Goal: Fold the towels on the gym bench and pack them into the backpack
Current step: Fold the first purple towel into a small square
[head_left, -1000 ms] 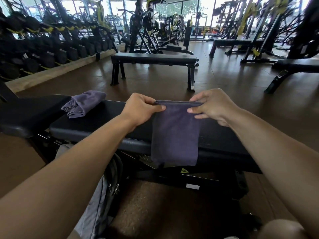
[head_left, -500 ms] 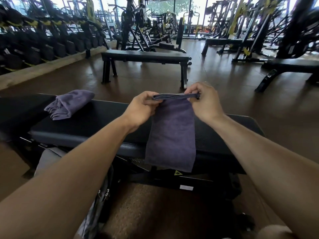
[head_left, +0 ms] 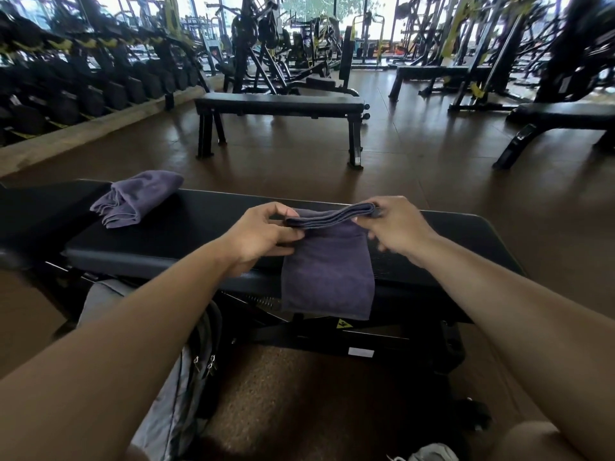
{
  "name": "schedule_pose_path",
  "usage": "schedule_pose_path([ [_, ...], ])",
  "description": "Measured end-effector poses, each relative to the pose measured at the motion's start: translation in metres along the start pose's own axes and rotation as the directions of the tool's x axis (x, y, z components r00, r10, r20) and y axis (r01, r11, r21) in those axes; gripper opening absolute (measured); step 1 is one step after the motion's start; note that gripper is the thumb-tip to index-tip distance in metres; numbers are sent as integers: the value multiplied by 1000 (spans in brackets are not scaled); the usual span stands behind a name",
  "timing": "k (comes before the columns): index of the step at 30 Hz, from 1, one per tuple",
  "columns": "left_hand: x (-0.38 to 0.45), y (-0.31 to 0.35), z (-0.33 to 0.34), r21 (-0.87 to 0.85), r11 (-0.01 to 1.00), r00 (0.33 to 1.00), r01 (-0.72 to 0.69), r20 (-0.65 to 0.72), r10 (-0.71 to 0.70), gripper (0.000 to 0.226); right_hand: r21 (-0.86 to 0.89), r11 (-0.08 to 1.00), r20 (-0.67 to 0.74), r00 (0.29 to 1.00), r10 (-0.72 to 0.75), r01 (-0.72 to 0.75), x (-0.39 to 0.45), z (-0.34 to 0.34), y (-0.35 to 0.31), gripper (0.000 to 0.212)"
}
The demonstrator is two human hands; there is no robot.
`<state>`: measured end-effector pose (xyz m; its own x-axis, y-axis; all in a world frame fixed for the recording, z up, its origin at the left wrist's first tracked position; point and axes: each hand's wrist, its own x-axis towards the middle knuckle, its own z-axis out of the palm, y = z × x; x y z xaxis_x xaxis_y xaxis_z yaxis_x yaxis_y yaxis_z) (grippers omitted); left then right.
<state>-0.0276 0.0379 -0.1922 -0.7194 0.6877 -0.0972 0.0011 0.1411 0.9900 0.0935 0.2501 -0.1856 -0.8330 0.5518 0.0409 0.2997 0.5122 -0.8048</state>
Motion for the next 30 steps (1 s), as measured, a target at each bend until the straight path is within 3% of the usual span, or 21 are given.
schedule_pose_path([
  [3, 2, -3, 8, -110, 989, 995, 97, -8, -99, 28, 372, 892, 277, 948, 159, -258, -4, 11, 1, 25],
  [7, 14, -1, 20, -97, 995, 997, 38, -70, -45, 33, 563, 784, 227, 961, 158, -262, 15, 21, 7, 32],
  [13, 31, -8, 26, -130, 991, 989, -22, -149, 2, 35, 532, 838, 119, 991, 65, -118, 35, 31, 3, 19],
  [18, 30, 1, 16, -237, 971, 993, -32, -116, 4, 14, 411, 911, 113, 993, -19, -29, 32, 17, 10, 27],
  [23, 19, 7, 14, -260, 966, 996, 4, -84, -27, 13, 511, 841, 333, 943, 0, -181, 14, 0, 17, 47],
  [26, 6, 10, 13, -199, 980, 999, -9, -53, -2, 12, 534, 814, 421, 907, -23, -227, -1, -9, 15, 47],
  [30, -10, 9, 7, -135, 991, 1000, 7, -24, -11, 13, 535, 773, 436, 895, 92, -340, -14, -10, 11, 54],
])
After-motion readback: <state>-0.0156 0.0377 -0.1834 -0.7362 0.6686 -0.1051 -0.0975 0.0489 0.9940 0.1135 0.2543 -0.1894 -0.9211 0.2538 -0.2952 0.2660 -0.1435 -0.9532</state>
